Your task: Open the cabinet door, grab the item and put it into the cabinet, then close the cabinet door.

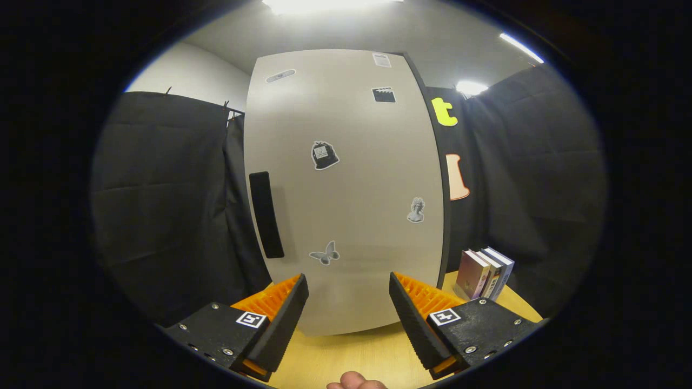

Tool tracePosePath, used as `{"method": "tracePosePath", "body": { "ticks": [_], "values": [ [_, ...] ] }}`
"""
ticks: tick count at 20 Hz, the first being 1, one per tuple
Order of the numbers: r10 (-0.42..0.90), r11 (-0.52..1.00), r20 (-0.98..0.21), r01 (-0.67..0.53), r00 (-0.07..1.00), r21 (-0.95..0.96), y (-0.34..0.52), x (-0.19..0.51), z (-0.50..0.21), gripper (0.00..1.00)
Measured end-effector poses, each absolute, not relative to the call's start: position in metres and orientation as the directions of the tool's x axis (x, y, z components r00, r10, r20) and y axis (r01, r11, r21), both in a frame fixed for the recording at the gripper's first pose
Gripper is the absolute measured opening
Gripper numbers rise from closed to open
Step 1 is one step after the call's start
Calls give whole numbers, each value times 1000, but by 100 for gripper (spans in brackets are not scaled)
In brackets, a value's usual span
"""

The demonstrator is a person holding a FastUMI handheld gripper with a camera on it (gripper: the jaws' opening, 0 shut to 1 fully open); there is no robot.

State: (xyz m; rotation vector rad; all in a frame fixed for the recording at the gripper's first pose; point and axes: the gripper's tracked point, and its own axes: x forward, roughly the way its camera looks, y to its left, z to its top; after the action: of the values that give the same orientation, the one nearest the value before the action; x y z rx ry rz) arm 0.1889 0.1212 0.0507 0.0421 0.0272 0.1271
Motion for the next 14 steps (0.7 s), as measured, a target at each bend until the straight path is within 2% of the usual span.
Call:
{"method": "tracePosePath", "body": {
  "ticks": [8, 14],
  "values": [
    [181, 983, 2, -181, 983, 37, 133, 219, 38, 93],
    [163, 986, 6, -163, 987, 20, 127, 231, 24, 94]
  ]
}}
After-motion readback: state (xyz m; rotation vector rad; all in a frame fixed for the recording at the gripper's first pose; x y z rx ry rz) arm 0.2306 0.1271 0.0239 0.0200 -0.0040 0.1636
